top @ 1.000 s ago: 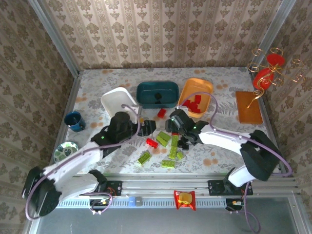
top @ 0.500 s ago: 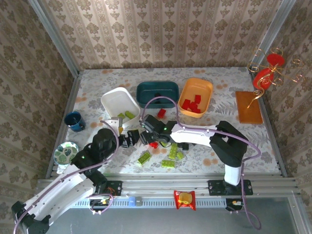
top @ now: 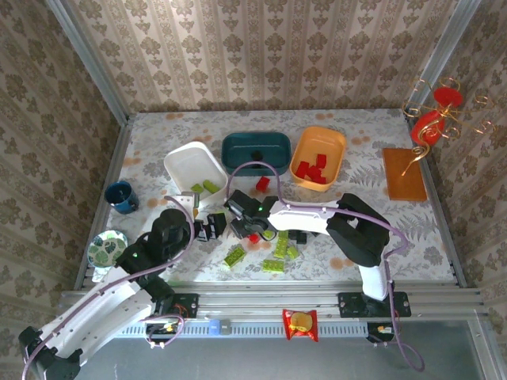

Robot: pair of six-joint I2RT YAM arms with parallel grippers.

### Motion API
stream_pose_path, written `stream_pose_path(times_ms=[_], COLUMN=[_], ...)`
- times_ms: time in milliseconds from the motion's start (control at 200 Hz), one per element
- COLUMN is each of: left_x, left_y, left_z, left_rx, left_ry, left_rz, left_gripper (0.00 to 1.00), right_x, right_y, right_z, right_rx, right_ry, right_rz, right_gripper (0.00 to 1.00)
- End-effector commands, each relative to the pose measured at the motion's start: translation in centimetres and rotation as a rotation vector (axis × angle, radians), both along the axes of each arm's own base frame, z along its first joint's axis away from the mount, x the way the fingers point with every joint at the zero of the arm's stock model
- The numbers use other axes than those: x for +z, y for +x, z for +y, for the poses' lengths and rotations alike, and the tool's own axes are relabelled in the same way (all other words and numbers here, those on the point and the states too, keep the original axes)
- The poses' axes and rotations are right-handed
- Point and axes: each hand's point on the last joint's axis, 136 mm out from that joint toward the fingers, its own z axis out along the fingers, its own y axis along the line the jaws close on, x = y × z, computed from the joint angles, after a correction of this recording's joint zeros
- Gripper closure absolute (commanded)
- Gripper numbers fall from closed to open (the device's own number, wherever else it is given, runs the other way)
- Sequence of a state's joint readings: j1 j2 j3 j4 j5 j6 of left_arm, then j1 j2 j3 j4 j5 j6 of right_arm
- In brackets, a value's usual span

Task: Sort the legos into containers by color
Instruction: Pick up the lego from the bottom-center of the table.

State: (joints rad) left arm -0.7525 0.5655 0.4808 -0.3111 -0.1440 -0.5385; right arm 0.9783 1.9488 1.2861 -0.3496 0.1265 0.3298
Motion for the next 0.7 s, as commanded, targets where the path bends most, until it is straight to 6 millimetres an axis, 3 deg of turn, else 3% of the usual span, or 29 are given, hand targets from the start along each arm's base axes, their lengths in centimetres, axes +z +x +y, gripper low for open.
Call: stream_pose_path(times_ms=[0,115,235,390,575,695], left_x=[1.6,1.5,1.4,1.2,1.1,1.1], left_y=[0.5,0.5,0.6,0.6,0.7,0.8], left_z=[0.4,0.4,0.4,0.2,0.2,0.3], left_rx=[0.015,0.017,0.015,0.011,0.014,0.017], left_ry=[0.009,0.009,0.009,0.007,0.011,0.015], left_rz=[-0.038,-0.037,-0.030,-0.021,-0.016,-0.018], left_gripper=[0.08,0.07,0.06,0.06,0.06,0.06], right_x=[-1.7,-2.0,-2.0,-2.2,-3.3,-2.4], right_y=[-1.3,-1.7,-1.8,-1.9,-2.1,-1.8], right_z=[-1.1,-1.0,-1.0,-1.8,-2.6,-2.1], right_rx=[0.023,0.033,0.034,0.020,0.008,0.003], right_ry=[-0.071,-0.067,-0.064,-0.087,-0.117,-0.070], right_rz=[0.046,0.059,0.065,0.054,0.061,0.034], right_gripper=[0.62,0.62,0.52,0.52,0.61,0.73])
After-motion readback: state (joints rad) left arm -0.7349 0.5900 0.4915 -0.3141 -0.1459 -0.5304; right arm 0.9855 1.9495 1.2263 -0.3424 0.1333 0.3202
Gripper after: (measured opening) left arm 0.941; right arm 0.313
